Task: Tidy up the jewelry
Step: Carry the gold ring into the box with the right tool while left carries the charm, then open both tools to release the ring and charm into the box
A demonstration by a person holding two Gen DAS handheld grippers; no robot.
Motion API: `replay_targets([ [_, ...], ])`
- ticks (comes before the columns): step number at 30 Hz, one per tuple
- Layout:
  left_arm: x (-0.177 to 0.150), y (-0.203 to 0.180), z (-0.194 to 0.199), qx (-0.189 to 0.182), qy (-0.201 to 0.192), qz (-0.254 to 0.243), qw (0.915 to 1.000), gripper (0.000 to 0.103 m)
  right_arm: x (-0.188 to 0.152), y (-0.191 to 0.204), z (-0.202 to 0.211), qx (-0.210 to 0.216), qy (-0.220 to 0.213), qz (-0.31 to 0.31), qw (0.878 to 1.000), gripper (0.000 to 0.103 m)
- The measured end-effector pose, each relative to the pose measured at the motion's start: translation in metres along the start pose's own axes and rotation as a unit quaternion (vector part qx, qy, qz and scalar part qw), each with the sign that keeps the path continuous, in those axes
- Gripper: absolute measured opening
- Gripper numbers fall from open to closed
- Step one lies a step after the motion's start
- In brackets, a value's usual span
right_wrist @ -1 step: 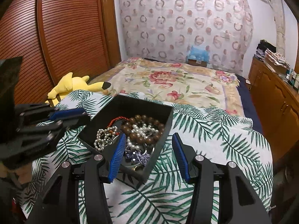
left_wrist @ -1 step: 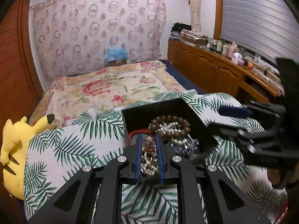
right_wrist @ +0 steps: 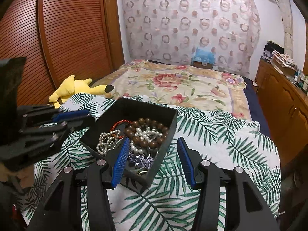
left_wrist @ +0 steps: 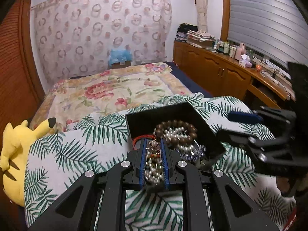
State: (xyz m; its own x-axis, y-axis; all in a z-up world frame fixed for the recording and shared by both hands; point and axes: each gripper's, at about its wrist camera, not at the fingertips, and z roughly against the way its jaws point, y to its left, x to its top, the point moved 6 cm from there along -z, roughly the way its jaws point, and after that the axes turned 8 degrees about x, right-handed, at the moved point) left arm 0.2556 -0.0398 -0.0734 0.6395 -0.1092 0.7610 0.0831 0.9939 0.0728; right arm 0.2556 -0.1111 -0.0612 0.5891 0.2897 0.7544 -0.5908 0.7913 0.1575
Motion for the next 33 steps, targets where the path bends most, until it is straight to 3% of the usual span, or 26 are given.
replay_targets([
  [8,0.011,-0.005,-0.013,0.003,0.003,0.0,1.0,0.014,-0.005,-0.004,0.011,-0.001,-0.01,-0.005,1.0,0.054],
  [13,0.012,-0.007,-0.018,0.005,0.008,0.007,0.9999,0.033,-0.007,-0.007,0.014,-0.009,-0.016,-0.007,1.0,0.054],
  [15,0.009,-0.007,-0.017,0.01,0.007,0.008,0.9999,0.049,-0.008,-0.006,0.015,-0.012,-0.018,-0.007,1.0,0.054],
  [17,0.004,-0.003,-0.014,0.012,0.008,0.015,0.9998,0.054,-0.009,-0.008,0.016,-0.015,-0.02,-0.01,1.0,0.054],
  [21,-0.007,0.006,-0.003,0.022,0.006,0.031,0.9992,0.081,-0.012,-0.008,0.02,-0.02,-0.027,-0.019,0.999,0.054],
  [24,-0.016,0.01,0.009,0.029,-0.003,0.033,0.999,0.091,-0.014,-0.006,0.022,-0.027,-0.034,-0.023,0.999,0.059],
  [33,-0.03,0.013,0.046,0.038,-0.027,0.037,0.9982,0.095,-0.017,0.007,0.034,-0.039,-0.052,-0.027,0.998,0.068],
])
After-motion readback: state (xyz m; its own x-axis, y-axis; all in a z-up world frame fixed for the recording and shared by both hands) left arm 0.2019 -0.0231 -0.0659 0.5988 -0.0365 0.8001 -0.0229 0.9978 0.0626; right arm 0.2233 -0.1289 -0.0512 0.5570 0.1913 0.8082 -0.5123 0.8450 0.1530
